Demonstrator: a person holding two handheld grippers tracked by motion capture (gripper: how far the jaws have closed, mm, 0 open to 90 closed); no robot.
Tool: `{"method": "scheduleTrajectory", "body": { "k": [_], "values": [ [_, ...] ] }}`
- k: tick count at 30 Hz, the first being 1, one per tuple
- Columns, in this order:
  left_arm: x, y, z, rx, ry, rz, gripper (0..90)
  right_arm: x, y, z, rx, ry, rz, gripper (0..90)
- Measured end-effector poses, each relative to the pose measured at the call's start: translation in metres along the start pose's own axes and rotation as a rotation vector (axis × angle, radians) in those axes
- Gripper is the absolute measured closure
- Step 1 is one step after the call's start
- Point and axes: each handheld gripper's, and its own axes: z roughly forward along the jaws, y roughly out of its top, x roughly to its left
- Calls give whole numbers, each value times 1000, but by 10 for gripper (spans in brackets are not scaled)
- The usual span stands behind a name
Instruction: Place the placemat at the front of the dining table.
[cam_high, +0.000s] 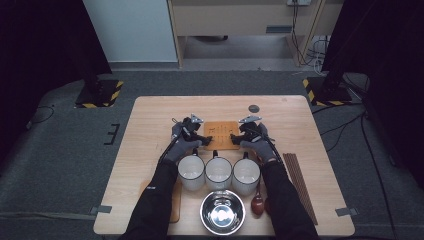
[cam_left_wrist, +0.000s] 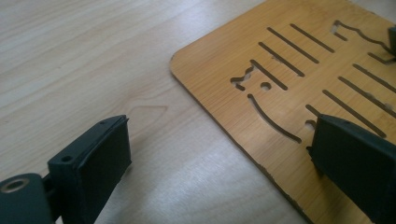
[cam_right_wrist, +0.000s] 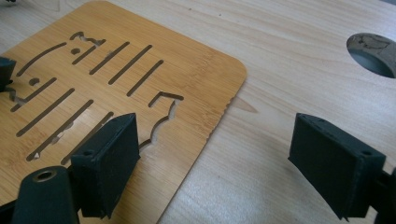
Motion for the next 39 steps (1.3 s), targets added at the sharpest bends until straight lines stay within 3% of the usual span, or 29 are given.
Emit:
{"method": "scheduleTrajectory", "body": {
  "k": [9, 26, 30, 36, 39],
  "values": [
    [-1, 1, 1, -8, 13, 8, 51, -1, 0, 0, 3, -10, 7, 150],
    [-1, 0, 0, -9, -12, -2, 62, -1, 0, 1, 2, -17, 13, 152],
    [1, 0, -4, -25, -28, -23, 62, -1, 0, 0, 1, -15, 16, 160],
    [10, 3, -22, -69, -30, -62, 70, -1, 0, 0, -1, -21, 7, 163],
    [12, 2, -27, -67, -23, -60, 75, -1, 0, 0, -4, -25, 11, 163]
  ]
}}
